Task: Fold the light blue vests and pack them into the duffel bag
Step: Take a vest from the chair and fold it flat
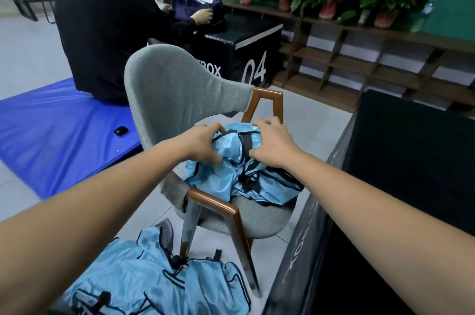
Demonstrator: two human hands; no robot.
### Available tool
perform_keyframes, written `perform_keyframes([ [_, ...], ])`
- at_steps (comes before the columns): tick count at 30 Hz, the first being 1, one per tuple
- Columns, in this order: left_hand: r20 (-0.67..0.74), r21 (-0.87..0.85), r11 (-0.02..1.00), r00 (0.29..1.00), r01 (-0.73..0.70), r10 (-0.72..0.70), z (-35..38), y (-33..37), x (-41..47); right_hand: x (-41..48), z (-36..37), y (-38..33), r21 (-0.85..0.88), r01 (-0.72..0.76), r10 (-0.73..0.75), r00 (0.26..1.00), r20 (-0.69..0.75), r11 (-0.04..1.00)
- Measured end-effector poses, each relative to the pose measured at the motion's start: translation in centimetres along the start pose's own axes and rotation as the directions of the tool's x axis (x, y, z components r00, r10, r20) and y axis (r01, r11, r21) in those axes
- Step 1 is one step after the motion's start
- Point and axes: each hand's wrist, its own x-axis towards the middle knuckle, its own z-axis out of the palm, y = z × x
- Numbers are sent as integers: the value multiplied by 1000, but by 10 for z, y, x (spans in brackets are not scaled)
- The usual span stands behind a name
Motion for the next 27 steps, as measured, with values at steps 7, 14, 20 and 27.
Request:
perform_keyframes([
  [7,-312,-189,971,947,-144,80,-26,-39,-106,-72,7,-99,229,218,-158,954,-254,949],
  [14,-440,-332,931,898,-154,-8,40,-107,-175,-145,122,-138,307,369,-262,905,-336,877],
  [20,-73,-414,901,981,132,-177,150,-198,-184,-175,235,-104,213,467,-405,871,-279,858],
  [27,219,-343,851,915,398,-340,267,-289,-170,-190,395,-11,226,-46,-9,972,237,973],
])
